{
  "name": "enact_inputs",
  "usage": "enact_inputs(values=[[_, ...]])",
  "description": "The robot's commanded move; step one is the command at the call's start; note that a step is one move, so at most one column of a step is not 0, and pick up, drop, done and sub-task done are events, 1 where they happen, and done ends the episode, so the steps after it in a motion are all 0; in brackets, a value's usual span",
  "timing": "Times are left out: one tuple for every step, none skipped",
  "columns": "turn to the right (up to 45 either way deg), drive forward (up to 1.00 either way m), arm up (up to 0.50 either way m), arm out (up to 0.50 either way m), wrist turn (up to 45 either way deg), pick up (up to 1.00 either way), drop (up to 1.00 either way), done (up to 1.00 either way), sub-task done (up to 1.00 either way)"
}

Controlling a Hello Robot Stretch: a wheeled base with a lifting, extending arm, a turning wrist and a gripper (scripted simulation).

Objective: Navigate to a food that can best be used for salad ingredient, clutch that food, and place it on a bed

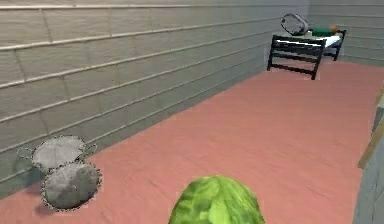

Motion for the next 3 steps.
enact_inputs(values=[[6.0, 0.00, 0.00, 0.00, 0.0, 0.00, 0.00, 0.00, 0.00], [0.0, 0.40, 0.00, 0.00, 0.0, 0.00, 0.00, 0.00, 0.00], [33.0, 0.00, 0.00, 0.00, 0.0, 0.00, 0.00, 0.00, 0.00]])
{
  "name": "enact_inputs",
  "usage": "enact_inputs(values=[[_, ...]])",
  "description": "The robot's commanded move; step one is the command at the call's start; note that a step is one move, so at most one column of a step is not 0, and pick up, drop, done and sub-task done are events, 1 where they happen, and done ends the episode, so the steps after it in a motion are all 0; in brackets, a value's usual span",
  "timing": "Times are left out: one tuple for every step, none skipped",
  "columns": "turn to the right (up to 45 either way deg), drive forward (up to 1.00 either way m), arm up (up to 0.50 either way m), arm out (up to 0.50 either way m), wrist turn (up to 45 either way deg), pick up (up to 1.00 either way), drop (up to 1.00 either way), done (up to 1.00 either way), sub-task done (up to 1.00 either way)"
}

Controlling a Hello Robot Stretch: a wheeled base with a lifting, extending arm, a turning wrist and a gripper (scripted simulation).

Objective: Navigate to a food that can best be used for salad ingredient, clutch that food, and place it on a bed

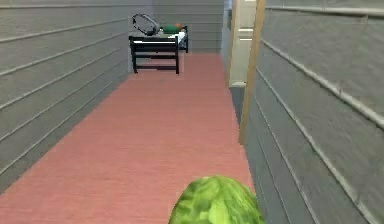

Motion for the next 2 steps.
enact_inputs(values=[[0.0, 1.00, 0.00, 0.00, 0.0, 0.00, 0.00, 0.00, 0.00], [3.0, 0.00, 0.00, 0.00, 0.0, 0.00, 0.00, 0.00, 0.00]])
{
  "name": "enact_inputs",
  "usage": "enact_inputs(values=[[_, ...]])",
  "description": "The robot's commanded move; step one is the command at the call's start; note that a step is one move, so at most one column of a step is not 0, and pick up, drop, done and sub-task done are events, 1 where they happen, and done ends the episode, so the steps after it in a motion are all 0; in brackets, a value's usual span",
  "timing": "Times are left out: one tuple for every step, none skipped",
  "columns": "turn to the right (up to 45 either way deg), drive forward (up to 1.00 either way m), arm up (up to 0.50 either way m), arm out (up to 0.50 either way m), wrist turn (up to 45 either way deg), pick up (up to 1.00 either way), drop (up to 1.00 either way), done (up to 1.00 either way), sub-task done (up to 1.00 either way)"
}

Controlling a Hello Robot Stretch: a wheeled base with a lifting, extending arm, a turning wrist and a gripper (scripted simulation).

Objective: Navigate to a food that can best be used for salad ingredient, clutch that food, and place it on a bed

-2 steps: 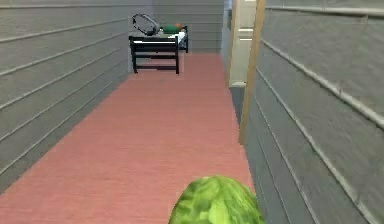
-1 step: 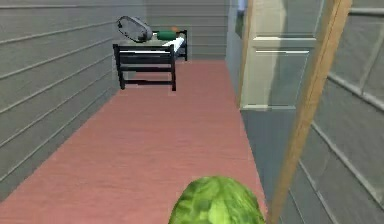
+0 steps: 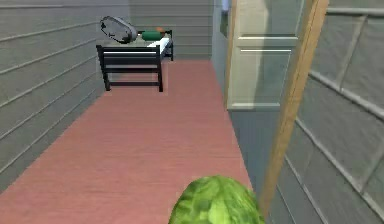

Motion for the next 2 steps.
enact_inputs(values=[[0.0, 1.00, 0.00, 0.00, 0.0, 0.00, 0.00, 0.00, 0.00], [0.0, 1.00, 0.00, 0.00, 0.0, 0.00, 0.00, 0.00, 0.00]])
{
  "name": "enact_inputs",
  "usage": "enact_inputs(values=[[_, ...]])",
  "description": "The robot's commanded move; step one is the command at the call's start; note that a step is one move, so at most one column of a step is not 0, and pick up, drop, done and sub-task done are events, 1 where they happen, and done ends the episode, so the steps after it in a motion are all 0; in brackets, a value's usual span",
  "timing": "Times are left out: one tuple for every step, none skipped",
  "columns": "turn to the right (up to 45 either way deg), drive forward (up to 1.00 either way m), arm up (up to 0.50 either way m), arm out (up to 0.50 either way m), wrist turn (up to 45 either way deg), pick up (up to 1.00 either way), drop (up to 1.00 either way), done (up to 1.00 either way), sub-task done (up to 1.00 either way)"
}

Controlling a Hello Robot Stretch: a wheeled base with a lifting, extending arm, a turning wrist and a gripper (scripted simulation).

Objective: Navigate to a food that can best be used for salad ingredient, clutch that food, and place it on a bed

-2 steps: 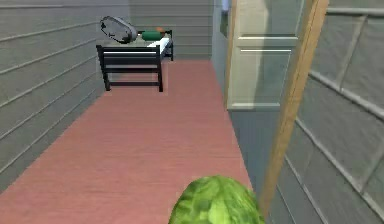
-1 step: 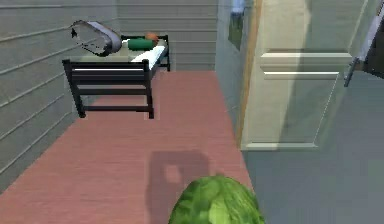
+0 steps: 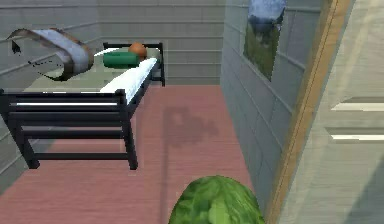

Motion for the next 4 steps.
enact_inputs(values=[[0.0, 1.00, 0.00, 0.00, 0.0, 0.00, 0.00, 0.00, 0.00], [0.0, 1.00, 0.00, 0.00, 0.0, 0.00, 0.00, 0.00, 0.00], [0.0, 0.70, 0.00, 0.00, 0.0, 0.00, 0.00, 0.00, 0.00], [-45.0, 0.00, 0.00, 0.00, 0.0, 0.00, 0.00, 0.00, 0.00]])
